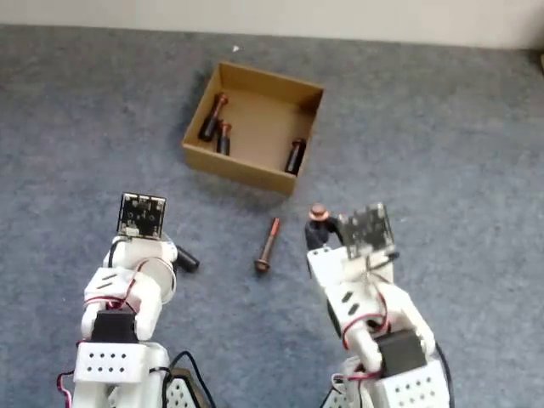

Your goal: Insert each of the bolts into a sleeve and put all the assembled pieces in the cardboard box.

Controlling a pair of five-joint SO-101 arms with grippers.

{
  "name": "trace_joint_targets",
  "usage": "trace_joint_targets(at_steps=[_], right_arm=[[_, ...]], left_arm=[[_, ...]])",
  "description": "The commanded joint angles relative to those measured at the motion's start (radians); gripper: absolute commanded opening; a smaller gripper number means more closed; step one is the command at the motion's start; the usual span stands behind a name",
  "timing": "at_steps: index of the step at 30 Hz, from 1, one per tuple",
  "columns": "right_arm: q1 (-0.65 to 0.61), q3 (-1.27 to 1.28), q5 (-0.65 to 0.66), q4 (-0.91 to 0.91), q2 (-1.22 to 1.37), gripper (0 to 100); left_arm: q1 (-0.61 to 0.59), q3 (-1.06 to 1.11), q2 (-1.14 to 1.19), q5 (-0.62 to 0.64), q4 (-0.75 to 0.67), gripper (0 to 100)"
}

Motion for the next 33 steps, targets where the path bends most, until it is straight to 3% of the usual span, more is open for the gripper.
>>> trace_joint_targets(at_steps=[1,15,24,33], right_arm=[[0.01,-0.243,0.002,-0.107,0.298,0.4],[0.002,-0.65,0.003,-0.794,1.129,0.4],[0.002,-0.766,0.002,-0.892,1.46,0.4],[0.002,-0.769,0.002,-0.831,1.481,2.8]], left_arm=[[-0.013,-0.015,-0.012,-0.014,-0.023,1],[-0.015,-0.015,-0.012,-0.014,-0.023,1],[-0.015,-0.016,-0.012,-0.015,-0.023,1],[-0.045,-0.016,-0.012,-0.015,-0.025,1]])
